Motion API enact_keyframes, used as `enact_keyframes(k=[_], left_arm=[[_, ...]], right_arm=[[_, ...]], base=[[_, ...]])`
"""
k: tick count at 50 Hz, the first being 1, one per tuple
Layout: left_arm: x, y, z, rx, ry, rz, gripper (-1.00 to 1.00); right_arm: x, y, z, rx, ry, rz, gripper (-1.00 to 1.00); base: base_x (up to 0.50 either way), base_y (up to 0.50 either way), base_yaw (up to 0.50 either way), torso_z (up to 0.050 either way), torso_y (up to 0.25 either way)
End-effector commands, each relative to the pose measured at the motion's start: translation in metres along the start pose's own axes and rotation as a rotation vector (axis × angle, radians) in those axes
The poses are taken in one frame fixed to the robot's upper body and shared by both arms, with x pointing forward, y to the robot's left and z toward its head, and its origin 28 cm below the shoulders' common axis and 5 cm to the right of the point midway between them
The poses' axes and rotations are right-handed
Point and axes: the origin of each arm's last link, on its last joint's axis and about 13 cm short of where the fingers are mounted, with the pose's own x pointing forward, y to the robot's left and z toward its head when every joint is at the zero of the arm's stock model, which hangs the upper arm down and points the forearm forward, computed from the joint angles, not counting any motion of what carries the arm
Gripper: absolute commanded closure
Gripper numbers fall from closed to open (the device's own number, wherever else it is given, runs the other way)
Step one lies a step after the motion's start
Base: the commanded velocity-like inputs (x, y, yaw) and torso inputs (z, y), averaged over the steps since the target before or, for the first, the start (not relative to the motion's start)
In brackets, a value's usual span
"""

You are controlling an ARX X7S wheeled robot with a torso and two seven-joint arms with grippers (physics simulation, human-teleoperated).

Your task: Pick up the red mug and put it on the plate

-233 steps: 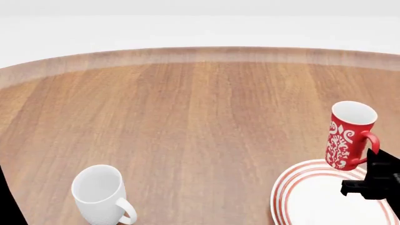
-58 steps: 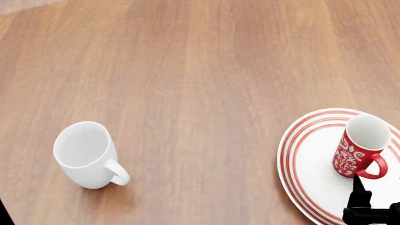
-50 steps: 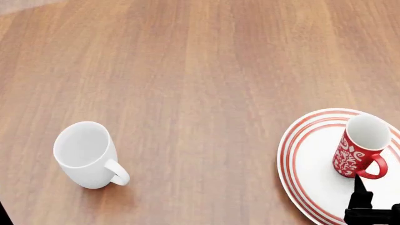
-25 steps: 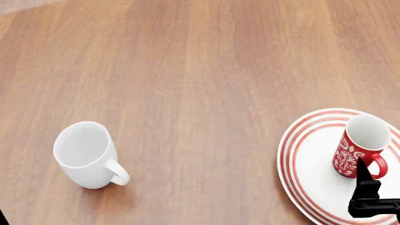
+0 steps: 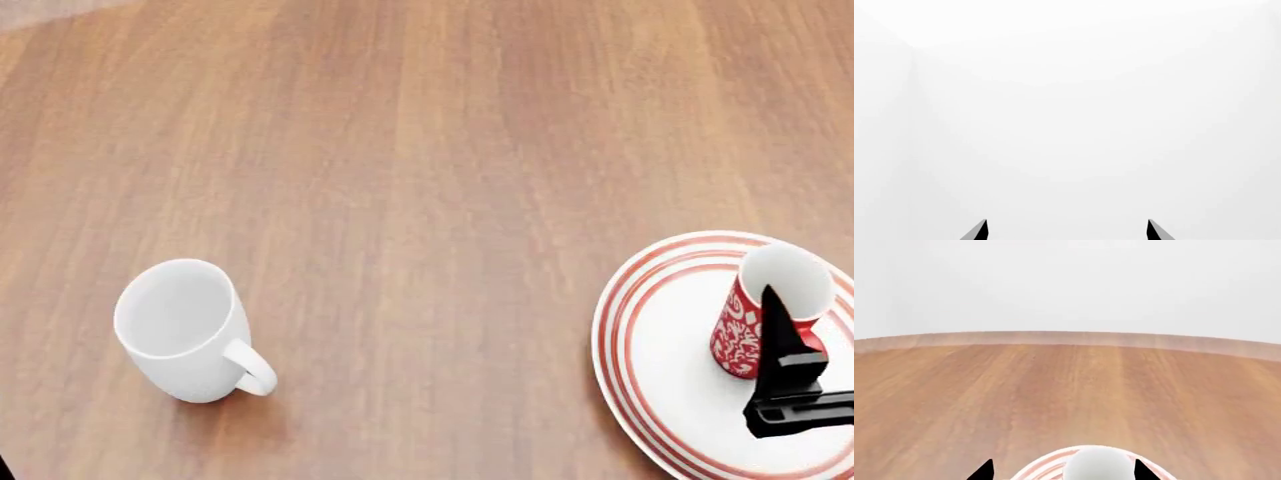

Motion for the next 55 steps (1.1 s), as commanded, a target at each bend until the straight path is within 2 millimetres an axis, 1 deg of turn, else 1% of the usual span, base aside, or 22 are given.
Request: enact_keyframes(k=[1, 12, 32, 41, 55], left_arm=[[0.000, 0.000, 0.000, -0.001, -0.002, 0.001, -1.00], [0.000, 0.000, 0.000, 0.000, -0.003, 0.002, -1.00], [0.000, 0.000, 0.001, 0.000, -0.008, 0.002, -1.00], [-0.001, 0.000, 0.001, 0.001, -0.011, 0.003, -1.00], [-0.002, 0.000, 0.002, 0.001, -0.016, 0.003, -1.00]], right_arm=[[-0.003, 0.010, 0.022, -0.009, -0.085, 0.066, -1.00], [-0.006, 0.021, 0.041, -0.025, -0.169, 0.139, -1.00], [-0.014, 0.037, 0.066, -0.065, -0.268, 0.236, -1.00], [-0.020, 0.047, 0.084, -0.087, -0.335, 0.286, -1.00], [-0.036, 0.062, 0.109, -0.116, -0.434, 0.364, -1.00]], base=[[0.00, 0.00, 0.00, 0.000, 0.000], [0.00, 0.00, 0.00, 0.000, 0.000], [0.00, 0.00, 0.00, 0.000, 0.000], [0.00, 0.00, 0.00, 0.000, 0.000], [0.00, 0.00, 0.00, 0.000, 0.000]])
